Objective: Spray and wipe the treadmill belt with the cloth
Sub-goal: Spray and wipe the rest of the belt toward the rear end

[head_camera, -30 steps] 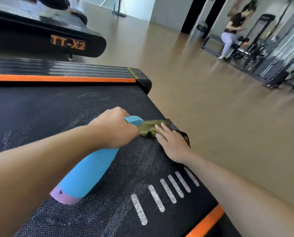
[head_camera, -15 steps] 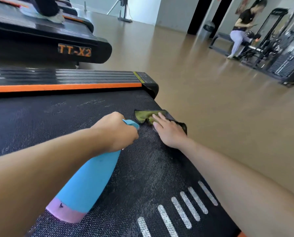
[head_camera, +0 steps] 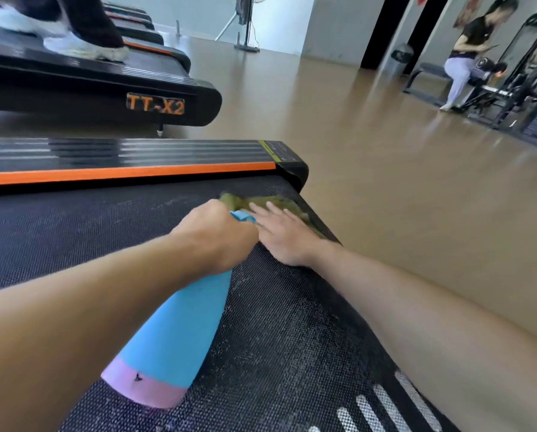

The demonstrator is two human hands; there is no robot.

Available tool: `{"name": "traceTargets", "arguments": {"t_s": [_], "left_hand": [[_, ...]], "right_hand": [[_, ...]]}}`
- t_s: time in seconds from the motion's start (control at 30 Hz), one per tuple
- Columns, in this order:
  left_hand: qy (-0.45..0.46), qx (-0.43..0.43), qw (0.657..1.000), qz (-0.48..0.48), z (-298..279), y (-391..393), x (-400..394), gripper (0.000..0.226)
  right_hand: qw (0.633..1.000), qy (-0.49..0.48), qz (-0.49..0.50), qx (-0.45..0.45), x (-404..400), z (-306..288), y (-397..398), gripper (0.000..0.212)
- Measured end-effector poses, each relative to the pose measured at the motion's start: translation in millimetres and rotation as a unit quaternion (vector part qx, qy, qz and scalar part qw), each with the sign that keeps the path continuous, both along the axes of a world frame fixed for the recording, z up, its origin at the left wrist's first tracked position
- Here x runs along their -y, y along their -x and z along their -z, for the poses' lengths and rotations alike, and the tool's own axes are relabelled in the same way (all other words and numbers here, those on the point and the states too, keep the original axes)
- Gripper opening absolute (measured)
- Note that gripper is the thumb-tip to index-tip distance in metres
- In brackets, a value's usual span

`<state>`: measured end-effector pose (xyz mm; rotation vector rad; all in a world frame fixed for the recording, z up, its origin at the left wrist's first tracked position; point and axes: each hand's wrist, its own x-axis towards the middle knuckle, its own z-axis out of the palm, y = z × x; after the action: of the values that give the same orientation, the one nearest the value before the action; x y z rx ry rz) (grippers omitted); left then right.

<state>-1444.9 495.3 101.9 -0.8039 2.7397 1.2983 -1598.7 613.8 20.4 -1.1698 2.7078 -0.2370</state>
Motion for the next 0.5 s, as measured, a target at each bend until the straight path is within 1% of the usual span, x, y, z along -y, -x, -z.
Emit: {"name": "traceTargets", "arguments": {"t_s": [0.03, 0.1, 0.17, 0.23, 0.37, 0.43, 0.5], "left_hand": [[0.000, 0.004, 1.000, -0.001, -1, 1, 1, 0.029], [-0.002, 0.004, 1.000, -0.008, -3, 0, 4, 0.027], [-0.008, -0.005, 1.000, -0.010, -7, -5, 9, 0.025], [-0.029, -0.016, 0.999, 0.002, -9, -9, 13, 0.024], [-0.056, -0.061, 0.996, 0.027, -14, -22, 14, 0.018], [-0.047, -0.073, 0.994, 0.064, -18, -30, 7, 0.020], [-0.025, -0.095, 0.988, 0.122, -20, -40, -2, 0.023]], "right_hand": [[1.000, 0.003, 0.020, 0.006, -3, -1, 13, 0.051], [0.993, 0.011, 0.118, 0.020, -10, -6, 37, 0.052], [0.974, 0.042, 0.214, 0.062, -15, -10, 53, 0.054], [0.962, 0.065, 0.250, 0.090, -17, -11, 57, 0.054], [0.967, 0.057, 0.234, 0.081, -27, -10, 42, 0.054], [0.978, 0.023, 0.197, 0.058, -42, -12, 16, 0.053], [0.990, -0.018, 0.137, 0.018, -59, -13, -22, 0.052]]}}
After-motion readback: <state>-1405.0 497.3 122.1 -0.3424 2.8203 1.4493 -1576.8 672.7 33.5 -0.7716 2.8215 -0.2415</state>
